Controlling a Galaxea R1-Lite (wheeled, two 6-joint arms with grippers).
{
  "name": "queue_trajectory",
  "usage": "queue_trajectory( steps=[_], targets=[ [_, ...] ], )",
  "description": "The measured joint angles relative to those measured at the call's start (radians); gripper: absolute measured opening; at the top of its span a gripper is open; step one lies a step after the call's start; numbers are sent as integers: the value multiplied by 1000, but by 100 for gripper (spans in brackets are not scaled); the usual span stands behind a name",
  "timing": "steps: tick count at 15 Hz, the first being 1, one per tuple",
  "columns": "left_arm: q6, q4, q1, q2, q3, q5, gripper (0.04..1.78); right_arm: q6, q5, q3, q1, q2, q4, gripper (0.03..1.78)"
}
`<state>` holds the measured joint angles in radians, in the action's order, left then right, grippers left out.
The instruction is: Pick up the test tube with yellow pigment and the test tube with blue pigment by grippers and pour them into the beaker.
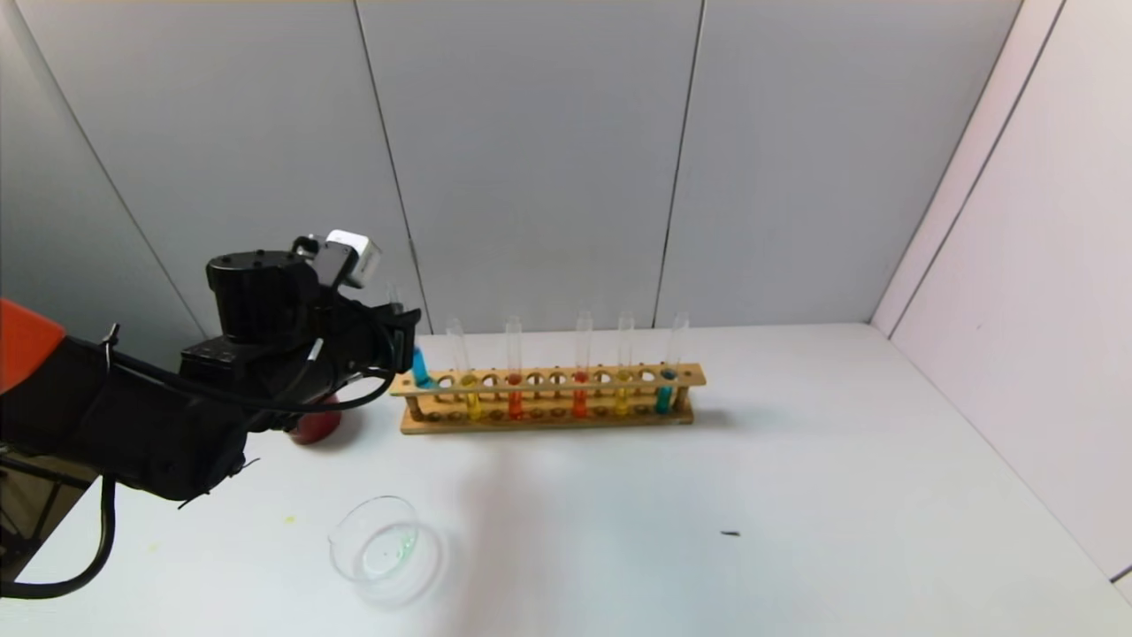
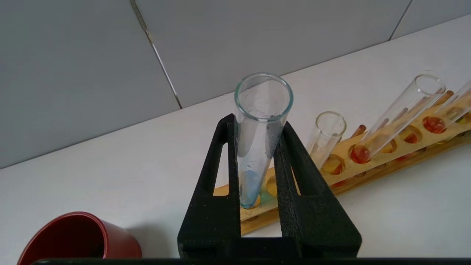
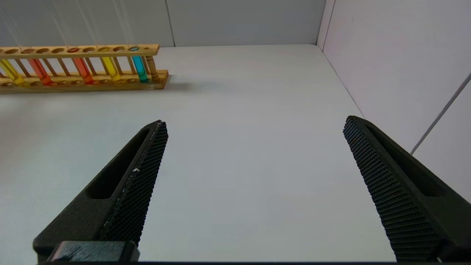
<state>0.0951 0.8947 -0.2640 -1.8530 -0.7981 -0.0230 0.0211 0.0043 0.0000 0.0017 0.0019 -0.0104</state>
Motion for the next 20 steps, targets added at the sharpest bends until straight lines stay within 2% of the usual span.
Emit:
queue_trajectory(
  steps=[6,9,11,15,20],
  targets=[
    [-1,-136,0,66,-92,8,33,0,0,0,0,0,0,174],
    [-1,-154,0,102,-110,32,33,0,0,0,0,0,0,174],
    [1,-225,0,145,-114,35,33,0,0,0,0,0,0,174],
    [13,-500,3,279,-123,34,33,0,0,0,0,0,0,174],
    [142,-874,7,451,-110,40,33,0,0,0,0,0,0,174]
  ],
)
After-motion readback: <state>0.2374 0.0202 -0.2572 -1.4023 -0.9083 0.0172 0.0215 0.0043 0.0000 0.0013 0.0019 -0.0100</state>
